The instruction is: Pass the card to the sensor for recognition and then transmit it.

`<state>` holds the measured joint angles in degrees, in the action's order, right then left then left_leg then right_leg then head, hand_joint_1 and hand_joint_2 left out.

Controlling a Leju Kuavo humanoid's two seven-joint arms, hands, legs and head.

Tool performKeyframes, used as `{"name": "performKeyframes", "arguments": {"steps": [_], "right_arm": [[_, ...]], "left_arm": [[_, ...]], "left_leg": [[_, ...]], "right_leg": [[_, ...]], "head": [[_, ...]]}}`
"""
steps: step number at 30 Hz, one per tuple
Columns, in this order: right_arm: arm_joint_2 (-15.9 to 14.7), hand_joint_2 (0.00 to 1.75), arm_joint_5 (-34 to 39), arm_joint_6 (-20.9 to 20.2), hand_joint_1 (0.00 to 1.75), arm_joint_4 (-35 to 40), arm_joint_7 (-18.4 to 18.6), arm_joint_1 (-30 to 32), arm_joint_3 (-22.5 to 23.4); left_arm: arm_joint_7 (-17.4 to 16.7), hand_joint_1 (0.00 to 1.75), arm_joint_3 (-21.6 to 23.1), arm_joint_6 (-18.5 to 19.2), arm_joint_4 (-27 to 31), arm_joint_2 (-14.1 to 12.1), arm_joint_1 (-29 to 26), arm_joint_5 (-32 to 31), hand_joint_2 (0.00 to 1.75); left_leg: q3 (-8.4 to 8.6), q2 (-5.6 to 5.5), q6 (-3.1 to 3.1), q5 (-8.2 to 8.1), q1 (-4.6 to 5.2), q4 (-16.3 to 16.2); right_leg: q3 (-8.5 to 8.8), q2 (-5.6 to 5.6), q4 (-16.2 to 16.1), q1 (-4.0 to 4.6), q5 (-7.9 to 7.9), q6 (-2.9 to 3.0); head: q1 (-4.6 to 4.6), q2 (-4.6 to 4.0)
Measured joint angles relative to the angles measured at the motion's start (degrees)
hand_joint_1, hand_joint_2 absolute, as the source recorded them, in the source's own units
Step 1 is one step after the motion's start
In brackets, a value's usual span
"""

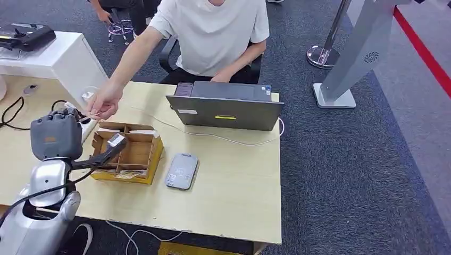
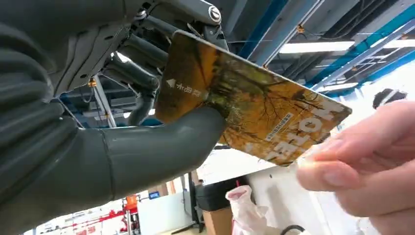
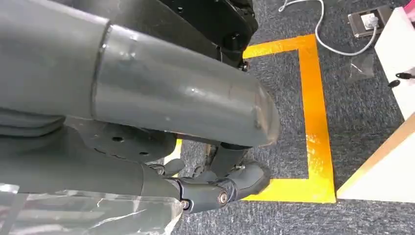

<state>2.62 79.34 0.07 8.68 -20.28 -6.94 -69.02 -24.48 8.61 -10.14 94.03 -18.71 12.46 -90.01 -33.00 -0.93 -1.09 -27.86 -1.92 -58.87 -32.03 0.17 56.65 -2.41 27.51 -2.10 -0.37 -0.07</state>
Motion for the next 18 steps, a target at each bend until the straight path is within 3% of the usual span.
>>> {"name": "performKeyframes", "arguments": {"steps": [9,18], "right_arm": [[0.0,0.00,1.1,0.2,0.00,0.0,-0.1,0.1,0.0],[0.0,0.00,1.1,0.3,0.00,-0.2,-0.1,0.2,0.0]], "left_arm": [[5.2,1.75,0.0,-2.2,0.0,3.8,-0.3,0.0,1.75],[5.5,1.75,0.0,-2.4,0.1,5.6,-0.4,0.0,1.75]], "left_leg": [[-0.01,0.00,0.00,0.00,0.00,0.0],[-0.01,0.02,0.00,0.00,0.00,0.0]], "right_leg": [[0.02,-0.01,0.0,0.00,0.00,0.00],[0.01,0.02,0.0,0.00,0.00,0.00]], "head": [[0.02,0.00],[0.00,0.00]]}}
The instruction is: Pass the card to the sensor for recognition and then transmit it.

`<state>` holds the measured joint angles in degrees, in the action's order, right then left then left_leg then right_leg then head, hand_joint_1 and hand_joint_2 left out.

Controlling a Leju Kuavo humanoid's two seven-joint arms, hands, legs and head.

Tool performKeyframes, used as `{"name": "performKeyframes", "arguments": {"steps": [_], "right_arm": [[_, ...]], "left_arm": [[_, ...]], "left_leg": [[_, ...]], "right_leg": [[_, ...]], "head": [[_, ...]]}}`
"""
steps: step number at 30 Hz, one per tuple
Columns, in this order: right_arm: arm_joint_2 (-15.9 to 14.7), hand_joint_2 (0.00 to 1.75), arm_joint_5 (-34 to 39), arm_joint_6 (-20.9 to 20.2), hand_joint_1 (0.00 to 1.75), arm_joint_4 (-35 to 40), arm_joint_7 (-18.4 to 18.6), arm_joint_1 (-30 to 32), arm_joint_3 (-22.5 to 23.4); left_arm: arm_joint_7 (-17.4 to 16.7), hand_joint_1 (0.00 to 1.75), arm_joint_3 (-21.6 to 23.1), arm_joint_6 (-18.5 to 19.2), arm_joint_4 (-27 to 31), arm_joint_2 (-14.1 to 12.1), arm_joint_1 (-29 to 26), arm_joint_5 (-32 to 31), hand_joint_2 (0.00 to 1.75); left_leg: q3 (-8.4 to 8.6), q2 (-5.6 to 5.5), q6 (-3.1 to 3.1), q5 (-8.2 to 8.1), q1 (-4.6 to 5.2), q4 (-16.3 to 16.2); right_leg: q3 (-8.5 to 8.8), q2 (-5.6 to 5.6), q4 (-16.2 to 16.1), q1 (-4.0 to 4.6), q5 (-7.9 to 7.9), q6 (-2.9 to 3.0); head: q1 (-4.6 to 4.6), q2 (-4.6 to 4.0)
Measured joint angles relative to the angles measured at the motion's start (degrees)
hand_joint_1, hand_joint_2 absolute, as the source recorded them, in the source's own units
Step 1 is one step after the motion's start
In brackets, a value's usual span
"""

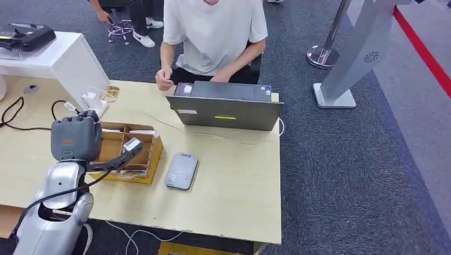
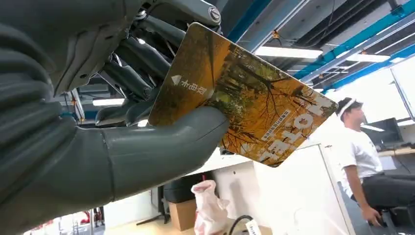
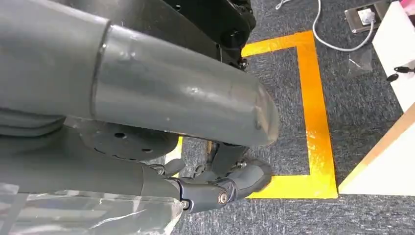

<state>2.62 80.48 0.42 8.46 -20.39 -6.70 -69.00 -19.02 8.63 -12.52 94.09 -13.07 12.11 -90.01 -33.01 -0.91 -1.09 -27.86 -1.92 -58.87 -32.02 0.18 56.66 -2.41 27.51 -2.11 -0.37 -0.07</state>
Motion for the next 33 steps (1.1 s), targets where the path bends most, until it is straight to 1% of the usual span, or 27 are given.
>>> {"name": "performKeyframes", "arguments": {"steps": [2,3,7,12,14,18,20,22,25,27,30,33], "right_arm": [[0.0,0.00,0.0,0.0,0.00,0.0,0.0,0.0,0.0],[0.0,0.00,0.1,0.0,0.00,0.0,0.0,0.0,0.0],[0.0,0.00,0.7,0.3,0.00,-0.2,-0.1,0.1,0.0],[0.0,0.00,1.2,0.3,0.00,-0.2,-0.4,0.2,0.0],[0.0,0.00,1.4,0.3,0.00,-0.2,-0.4,0.2,0.0],[0.0,0.00,1.7,0.4,0.00,-0.2,-0.4,0.2,0.0],[0.0,0.00,1.9,0.4,0.00,-0.2,-0.4,0.2,0.0],[0.0,0.00,2.0,0.5,0.00,-0.2,-0.4,0.3,0.0],[0.0,0.00,2.3,0.5,0.00,-0.2,-0.2,0.3,0.0],[0.0,0.00,2.4,0.5,0.00,-0.2,-0.2,0.4,0.0],[0.0,0.00,2.7,0.4,0.00,-0.2,-0.1,0.4,0.0],[0.0,0.00,2.9,0.4,0.00,-0.2,0.0,0.4,0.0]], "left_arm": [[0.0,1.75,0.0,0.0,0.1,0.2,0.0,0.0,1.75],[0.5,1.75,0.0,-0.2,0.1,0.4,0.0,0.0,1.75],[4.1,1.75,0.4,-1.0,0.8,2.2,-1.0,-0.1,1.75],[4.3,1.75,4.8,-1.0,0.9,4.2,-2.4,-0.1,1.75],[4.8,1.75,5.8,-1.0,0.4,5.0,-2.8,-0.1,1.75],[6.6,1.75,6.7,-1.0,-1.6,6.4,-3.0,-0.1,1.75],[7.0,1.75,7.1,-1.0,-2.8,6.9,-3.0,-0.1,1.75],[6.4,1.75,7.8,-0.8,-4.0,7.3,-3.0,-0.1,1.75],[4.6,1.75,8.9,1.2,-6.1,7.4,-3.0,-0.1,1.75],[4.0,1.75,9.0,2.5,-7.9,7.7,-2.8,-0.1,1.75],[4.2,1.75,9.0,3.1,-11.2,8.2,-2.7,-0.1,1.75],[5.8,1.75,8.4,3.1,-14.0,8.8,-2.8,0.0,1.75]], "left_leg": [[0.00,0.00,0.00,0.00,0.00,0.0],[0.00,0.00,0.00,0.00,0.00,0.0],[0.00,0.00,0.00,0.00,0.01,0.0],[-0.01,0.00,0.01,-0.01,0.02,0.0],[0.00,0.00,0.01,-0.01,0.01,0.0],[0.00,-0.01,0.00,0.00,0.01,0.0],[0.00,0.00,0.00,0.00,0.01,0.0],[0.00,0.00,0.00,0.00,0.01,0.0],[0.00,0.01,0.00,-0.01,0.01,0.0],[-0.01,-0.01,0.00,-0.01,0.01,0.0],[-0.01,0.01,0.00,-0.01,0.01,0.0],[-0.02,-0.01,0.00,-0.01,0.01,0.0]], "right_leg": [[0.00,0.00,0.0,0.00,0.00,0.00],[0.00,0.00,0.0,0.00,0.00,0.00],[0.00,0.00,0.0,-0.01,0.00,0.00],[0.00,0.00,0.0,-0.01,0.00,0.00],[-0.01,-0.01,0.0,-0.01,0.00,0.00],[-0.01,-0.01,0.0,0.00,0.00,0.00],[-0.01,0.00,0.0,0.00,0.00,0.00],[-0.01,0.00,0.0,0.00,0.00,0.00],[-0.02,0.01,0.0,0.00,0.00,0.00],[-0.01,-0.01,0.0,0.00,0.00,0.00],[-0.01,0.00,0.0,0.00,0.00,0.00],[-0.01,-0.01,0.0,0.00,0.00,0.00]], "head": [[0.00,0.00],[0.00,0.00],[0.00,0.00],[0.00,0.00],[0.00,0.00],[0.00,0.00],[0.00,0.00],[0.00,0.00],[0.00,0.00],[0.00,0.00],[0.00,0.00],[0.00,0.00]]}}
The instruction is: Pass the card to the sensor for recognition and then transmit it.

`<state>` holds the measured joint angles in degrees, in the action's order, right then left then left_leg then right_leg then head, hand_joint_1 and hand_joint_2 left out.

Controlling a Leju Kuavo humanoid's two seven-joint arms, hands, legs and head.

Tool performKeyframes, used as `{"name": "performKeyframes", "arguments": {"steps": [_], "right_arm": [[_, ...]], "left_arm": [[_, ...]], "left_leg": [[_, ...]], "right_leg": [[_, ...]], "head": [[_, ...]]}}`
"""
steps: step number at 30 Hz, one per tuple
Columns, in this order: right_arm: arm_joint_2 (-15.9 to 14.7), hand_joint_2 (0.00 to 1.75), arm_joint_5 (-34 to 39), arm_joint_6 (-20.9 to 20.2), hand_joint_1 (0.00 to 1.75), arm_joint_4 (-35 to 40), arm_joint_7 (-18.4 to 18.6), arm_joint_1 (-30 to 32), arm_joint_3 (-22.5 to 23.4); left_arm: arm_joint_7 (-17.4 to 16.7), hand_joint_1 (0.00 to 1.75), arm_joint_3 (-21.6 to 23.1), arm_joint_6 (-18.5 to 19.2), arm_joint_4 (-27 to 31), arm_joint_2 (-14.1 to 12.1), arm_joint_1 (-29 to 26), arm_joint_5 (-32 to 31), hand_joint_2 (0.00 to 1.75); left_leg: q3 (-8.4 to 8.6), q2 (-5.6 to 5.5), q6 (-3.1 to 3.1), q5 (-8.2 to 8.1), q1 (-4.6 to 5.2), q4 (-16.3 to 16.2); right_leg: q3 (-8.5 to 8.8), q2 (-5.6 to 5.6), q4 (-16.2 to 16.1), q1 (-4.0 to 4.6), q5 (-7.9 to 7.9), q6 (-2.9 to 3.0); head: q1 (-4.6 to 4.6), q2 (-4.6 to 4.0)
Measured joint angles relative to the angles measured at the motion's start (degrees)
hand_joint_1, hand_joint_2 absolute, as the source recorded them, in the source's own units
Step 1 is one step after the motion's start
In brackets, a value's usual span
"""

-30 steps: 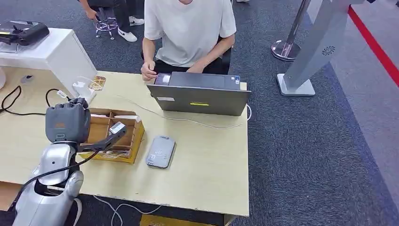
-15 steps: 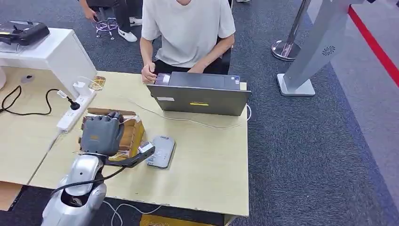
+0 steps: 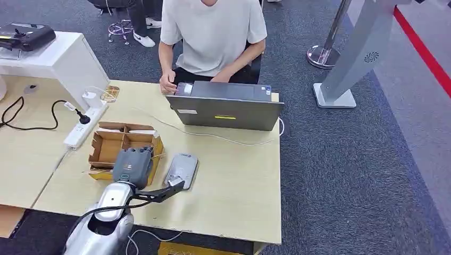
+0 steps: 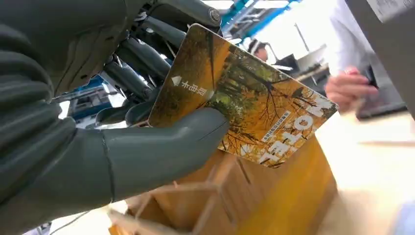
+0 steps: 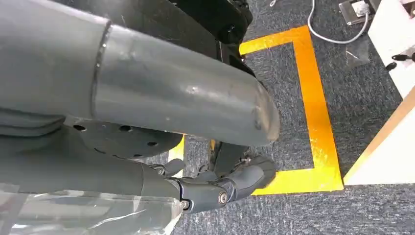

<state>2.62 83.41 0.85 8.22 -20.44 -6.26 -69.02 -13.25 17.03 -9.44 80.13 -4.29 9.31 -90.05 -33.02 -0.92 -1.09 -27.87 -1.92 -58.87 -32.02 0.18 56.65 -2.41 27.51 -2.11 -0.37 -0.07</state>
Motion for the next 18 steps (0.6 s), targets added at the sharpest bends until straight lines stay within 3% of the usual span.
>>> {"name": "performKeyframes", "arguments": {"steps": [4,18], "right_arm": [[0.0,0.00,0.2,0.2,0.00,0.0,0.0,0.0,0.0],[0.0,0.00,0.4,0.2,0.00,0.0,0.0,0.1,-0.6]], "left_arm": [[2.4,1.75,-0.5,-0.7,-2.8,0.8,-0.4,0.0,1.75],[5.2,1.75,-0.4,-3.8,-6.8,2.3,-1.2,0.0,1.75]], "left_leg": [[-0.01,0.00,0.00,0.00,0.00,0.0],[-0.01,-0.01,0.00,0.00,0.00,0.0]], "right_leg": [[0.00,-0.01,0.0,0.00,0.00,0.00],[0.00,-0.01,0.0,0.00,0.00,0.00]], "head": [[0.00,0.00],[0.00,0.00]]}}
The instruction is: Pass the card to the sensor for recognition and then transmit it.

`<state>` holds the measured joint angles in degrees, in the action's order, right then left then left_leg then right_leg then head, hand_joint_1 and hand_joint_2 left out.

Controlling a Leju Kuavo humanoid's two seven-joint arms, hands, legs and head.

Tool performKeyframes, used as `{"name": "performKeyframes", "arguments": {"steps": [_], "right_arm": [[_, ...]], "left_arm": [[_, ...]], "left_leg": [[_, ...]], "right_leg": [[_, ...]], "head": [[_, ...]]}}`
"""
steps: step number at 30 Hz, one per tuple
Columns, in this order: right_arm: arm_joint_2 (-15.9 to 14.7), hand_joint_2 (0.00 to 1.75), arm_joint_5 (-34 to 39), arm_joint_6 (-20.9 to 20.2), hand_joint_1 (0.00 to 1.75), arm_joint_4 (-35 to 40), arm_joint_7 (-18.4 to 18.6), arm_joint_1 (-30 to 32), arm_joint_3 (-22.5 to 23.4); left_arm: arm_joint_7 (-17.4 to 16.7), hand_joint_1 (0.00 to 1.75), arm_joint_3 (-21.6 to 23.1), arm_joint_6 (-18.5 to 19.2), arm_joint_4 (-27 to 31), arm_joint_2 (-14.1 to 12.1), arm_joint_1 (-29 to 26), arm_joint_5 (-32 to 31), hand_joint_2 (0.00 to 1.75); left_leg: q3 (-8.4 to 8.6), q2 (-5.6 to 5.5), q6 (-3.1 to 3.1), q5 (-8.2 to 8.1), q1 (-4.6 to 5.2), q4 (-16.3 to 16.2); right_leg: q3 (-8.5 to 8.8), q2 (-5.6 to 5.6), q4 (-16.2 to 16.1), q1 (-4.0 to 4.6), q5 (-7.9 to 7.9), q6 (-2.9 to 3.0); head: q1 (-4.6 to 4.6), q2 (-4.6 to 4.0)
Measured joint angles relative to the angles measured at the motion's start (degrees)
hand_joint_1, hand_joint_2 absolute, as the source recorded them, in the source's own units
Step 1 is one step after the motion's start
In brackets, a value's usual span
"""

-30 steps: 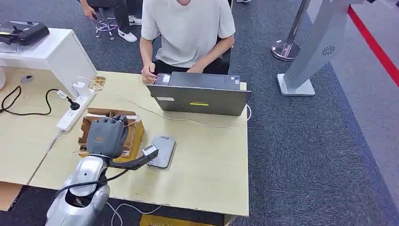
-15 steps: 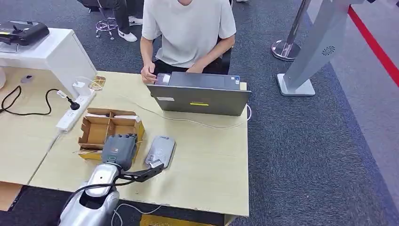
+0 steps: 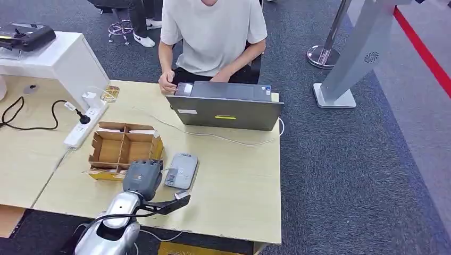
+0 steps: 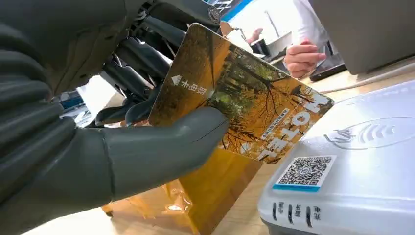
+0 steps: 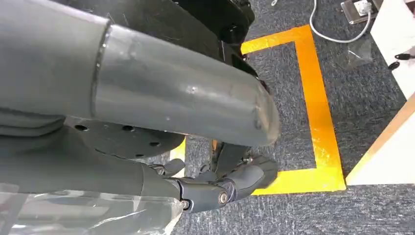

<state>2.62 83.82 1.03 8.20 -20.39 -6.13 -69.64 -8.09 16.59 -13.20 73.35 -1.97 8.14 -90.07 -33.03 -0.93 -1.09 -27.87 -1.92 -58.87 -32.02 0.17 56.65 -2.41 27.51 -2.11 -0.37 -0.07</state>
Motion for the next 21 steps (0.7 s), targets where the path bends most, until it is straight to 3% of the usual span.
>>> {"name": "performKeyframes", "arguments": {"steps": [13,21], "right_arm": [[0.0,0.00,0.2,0.1,0.00,0.0,0.0,0.1,-0.5],[0.0,0.00,0.6,0.1,0.00,0.0,0.0,0.1,-0.7]], "left_arm": [[0.6,1.75,0.9,-1.2,-1.2,0.3,0.0,0.0,1.75],[-0.7,1.75,2.0,-1.1,-1.7,0.3,0.0,0.0,1.75]], "left_leg": [[0.00,-0.01,0.00,0.00,0.00,0.0],[0.00,0.00,0.00,0.00,0.00,0.0]], "right_leg": [[0.00,-0.01,0.0,0.00,0.00,0.00],[0.01,-0.01,0.0,0.00,0.00,0.00]], "head": [[0.00,0.00],[0.00,0.00]]}}
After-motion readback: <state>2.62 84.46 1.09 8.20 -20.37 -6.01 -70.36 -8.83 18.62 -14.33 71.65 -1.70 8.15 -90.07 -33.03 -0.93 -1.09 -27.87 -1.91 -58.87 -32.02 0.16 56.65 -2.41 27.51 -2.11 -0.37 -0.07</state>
